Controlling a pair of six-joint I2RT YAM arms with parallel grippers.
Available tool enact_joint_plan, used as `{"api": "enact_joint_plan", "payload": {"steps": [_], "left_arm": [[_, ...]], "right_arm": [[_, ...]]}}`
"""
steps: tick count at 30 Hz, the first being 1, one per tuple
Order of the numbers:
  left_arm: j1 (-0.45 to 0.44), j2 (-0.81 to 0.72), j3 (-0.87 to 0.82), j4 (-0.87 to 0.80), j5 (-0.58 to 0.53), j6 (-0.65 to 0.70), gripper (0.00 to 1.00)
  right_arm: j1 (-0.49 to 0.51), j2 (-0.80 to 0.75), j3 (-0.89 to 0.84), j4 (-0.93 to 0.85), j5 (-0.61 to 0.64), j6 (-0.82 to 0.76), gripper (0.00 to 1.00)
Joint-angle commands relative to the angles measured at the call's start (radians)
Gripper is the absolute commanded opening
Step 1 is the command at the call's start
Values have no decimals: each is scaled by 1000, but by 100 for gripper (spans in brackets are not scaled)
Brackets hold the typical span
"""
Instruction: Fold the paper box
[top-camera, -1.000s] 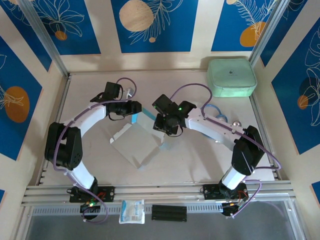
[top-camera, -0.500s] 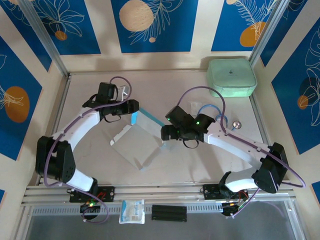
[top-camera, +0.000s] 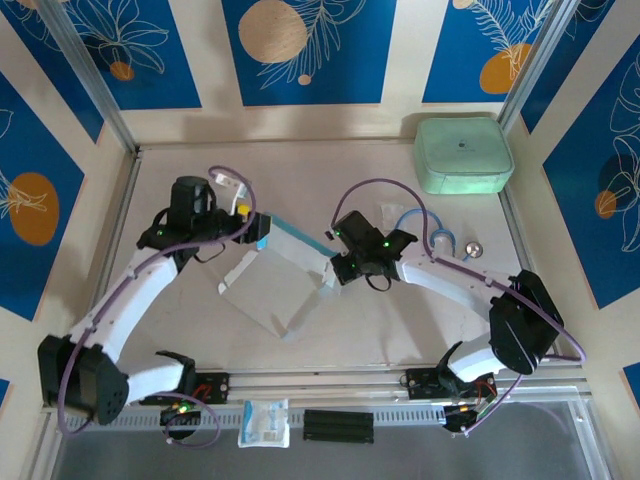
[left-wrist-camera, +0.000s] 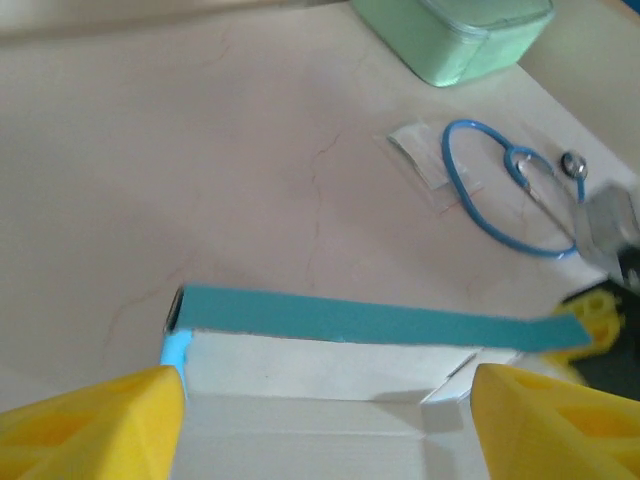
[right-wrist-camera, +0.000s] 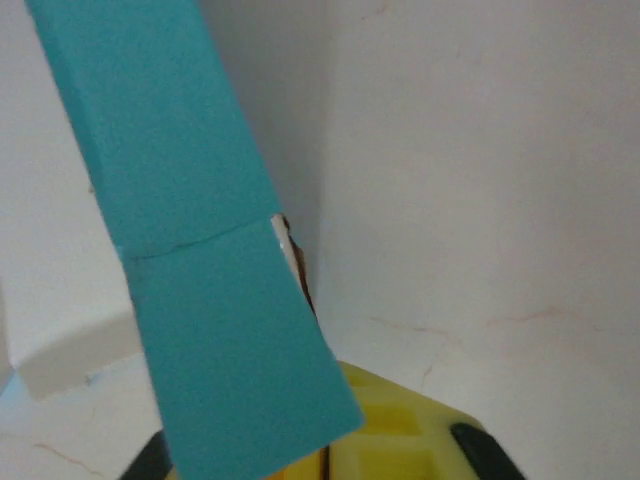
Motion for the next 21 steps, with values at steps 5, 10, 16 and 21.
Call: {"api": "enact_joint_plan", "payload": {"steps": [5, 10, 16, 21], "left_arm": [[-49, -159, -225, 280, 128, 540, 81], [-122, -161, -270, 345, 152, 738, 84], [-271, -93, -245, 311, -146, 958, 89], [-332, -31, -251, 381, -283, 1038, 89]], "right_arm": [[-70, -63, -14, 179, -203, -574, 0], [-173, -58, -27, 255, -390, -737, 0], [-253, 24, 46, 163, -496, -850, 0], [-290, 66, 90, 115, -505, -875, 0]]}}
